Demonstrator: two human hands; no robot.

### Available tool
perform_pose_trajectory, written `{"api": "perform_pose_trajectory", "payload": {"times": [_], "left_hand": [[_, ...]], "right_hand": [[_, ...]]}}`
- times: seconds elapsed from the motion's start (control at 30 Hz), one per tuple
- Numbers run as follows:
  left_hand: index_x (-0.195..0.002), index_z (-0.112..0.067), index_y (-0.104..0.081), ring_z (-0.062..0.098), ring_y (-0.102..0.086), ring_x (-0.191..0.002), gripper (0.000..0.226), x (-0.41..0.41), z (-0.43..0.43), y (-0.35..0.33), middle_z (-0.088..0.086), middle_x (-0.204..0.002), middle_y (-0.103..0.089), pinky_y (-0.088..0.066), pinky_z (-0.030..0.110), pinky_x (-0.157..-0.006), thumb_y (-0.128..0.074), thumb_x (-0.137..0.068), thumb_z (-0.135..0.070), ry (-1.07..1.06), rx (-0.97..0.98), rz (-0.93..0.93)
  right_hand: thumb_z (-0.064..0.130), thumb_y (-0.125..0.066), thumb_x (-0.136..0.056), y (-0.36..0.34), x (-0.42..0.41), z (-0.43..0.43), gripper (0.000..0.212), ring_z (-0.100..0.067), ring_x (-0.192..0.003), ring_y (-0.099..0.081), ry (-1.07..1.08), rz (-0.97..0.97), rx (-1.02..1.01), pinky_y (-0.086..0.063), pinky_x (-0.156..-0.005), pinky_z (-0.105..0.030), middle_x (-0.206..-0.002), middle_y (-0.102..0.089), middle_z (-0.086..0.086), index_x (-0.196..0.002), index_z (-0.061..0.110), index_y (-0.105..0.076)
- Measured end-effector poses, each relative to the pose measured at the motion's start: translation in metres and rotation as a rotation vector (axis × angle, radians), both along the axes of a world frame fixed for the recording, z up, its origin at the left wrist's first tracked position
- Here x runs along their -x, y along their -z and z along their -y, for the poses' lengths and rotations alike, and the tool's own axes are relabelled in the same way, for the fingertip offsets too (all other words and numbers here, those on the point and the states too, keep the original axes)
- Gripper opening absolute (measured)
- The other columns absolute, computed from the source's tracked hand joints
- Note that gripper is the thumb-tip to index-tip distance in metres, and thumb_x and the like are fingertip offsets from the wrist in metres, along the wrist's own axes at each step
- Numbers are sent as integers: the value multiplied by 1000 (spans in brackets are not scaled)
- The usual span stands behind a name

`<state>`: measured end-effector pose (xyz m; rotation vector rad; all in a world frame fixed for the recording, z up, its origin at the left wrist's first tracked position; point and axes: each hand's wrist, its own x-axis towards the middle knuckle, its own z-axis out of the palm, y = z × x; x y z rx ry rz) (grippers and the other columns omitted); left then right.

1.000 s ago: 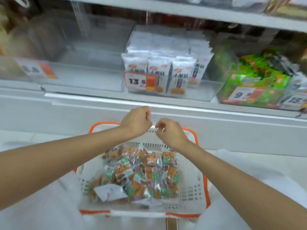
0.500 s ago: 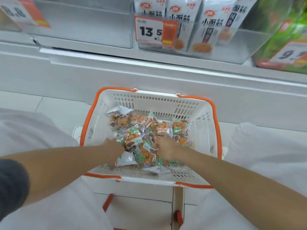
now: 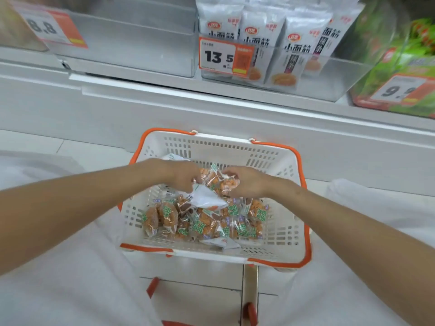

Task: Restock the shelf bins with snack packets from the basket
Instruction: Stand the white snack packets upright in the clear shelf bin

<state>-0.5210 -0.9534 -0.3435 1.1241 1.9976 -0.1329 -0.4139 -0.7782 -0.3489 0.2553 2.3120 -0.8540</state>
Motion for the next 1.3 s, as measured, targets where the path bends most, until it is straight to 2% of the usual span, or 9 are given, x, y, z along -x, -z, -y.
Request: {"api": "perform_pose_trajectory", "payload": {"times": [0.13,0.2,0.3,0.47,0.6,0.87,0.97,1.07,1.3], "left_hand": [[-119,-19,-67,16,-48,-64,28,21,-18,-47,7,-91,-66,-41,29,-62,-58,-93,-20,-331,-376,232],[-88,-14,-75,15,-48,-64,30,25,-21,-55,2,-74,-61,-39,25,-63,-67,-86,-43,-515,-580,314],[-55,-22,-64,8,-51,-51,44,25,-25,-56,-6,-54,-57,-43,14,-59,-57,-94,-40,-731,-776,377],[-78,18,-61,23,-51,-54,55,32,-33,-47,31,-67,-61,-38,25,-50,-58,-96,-33,-905,-967,292],[-52,-2,-54,6,-37,-36,50,39,-37,-49,-5,-40,-49,-27,16,-39,-62,-94,-28,-903,-1034,172],[-62,13,-58,17,-40,-47,52,35,-45,-53,24,-53,-53,-28,21,-43,-66,-92,-29,-843,-1103,127],[-45,-11,-49,5,-32,-41,52,30,-51,-62,-4,-38,-42,-25,21,-43,-66,-92,-27,-757,-1141,60],[-58,-13,-68,8,-43,-44,37,28,-62,-79,-1,-47,-57,-32,23,-45,-68,-90,-32,-671,-1171,39],[-87,-15,-74,10,-69,-73,28,30,-109,-141,1,-82,-75,-56,33,-71,-79,-75,-40,-626,-1223,194]], "right_hand": [[42,-80,-76,-37,8,-13,94,-18,-132,-44,-49,-76,28,-39,-106,-31,-151,-37,3,-151,25,-27],[54,-79,-73,-49,10,-17,87,-15,-117,-57,57,-111,110,-46,-101,-32,-139,-50,3,-144,23,-40],[51,-75,-78,-61,14,-18,55,-12,-91,-66,246,-123,325,-56,-90,-31,-107,-66,5,-118,17,-58],[33,-67,-89,-57,19,-5,13,-14,-85,-69,289,-154,502,-55,-83,-35,-90,-72,4,-98,25,-65],[22,-72,-85,-57,22,-4,7,-7,-75,-66,295,-167,581,-54,-73,-24,-77,-71,11,-88,25,-66],[5,-76,-81,-59,15,-11,31,-11,-83,-68,237,-120,607,-55,-71,-22,-91,-71,3,-106,18,-62],[5,-78,-78,-67,14,-21,48,-13,-93,-68,198,-80,568,-54,-78,-24,-101,-70,3,-119,18,-56],[16,-78,-81,-85,18,-40,59,-11,-104,-68,259,-169,524,-53,-94,-30,-116,-70,3,-132,20,-49],[2,-68,-86,-123,9,-82,35,-17,-100,-70,466,-521,519,-55,-85,-26,-110,-73,-8,-120,8,-64]]}}
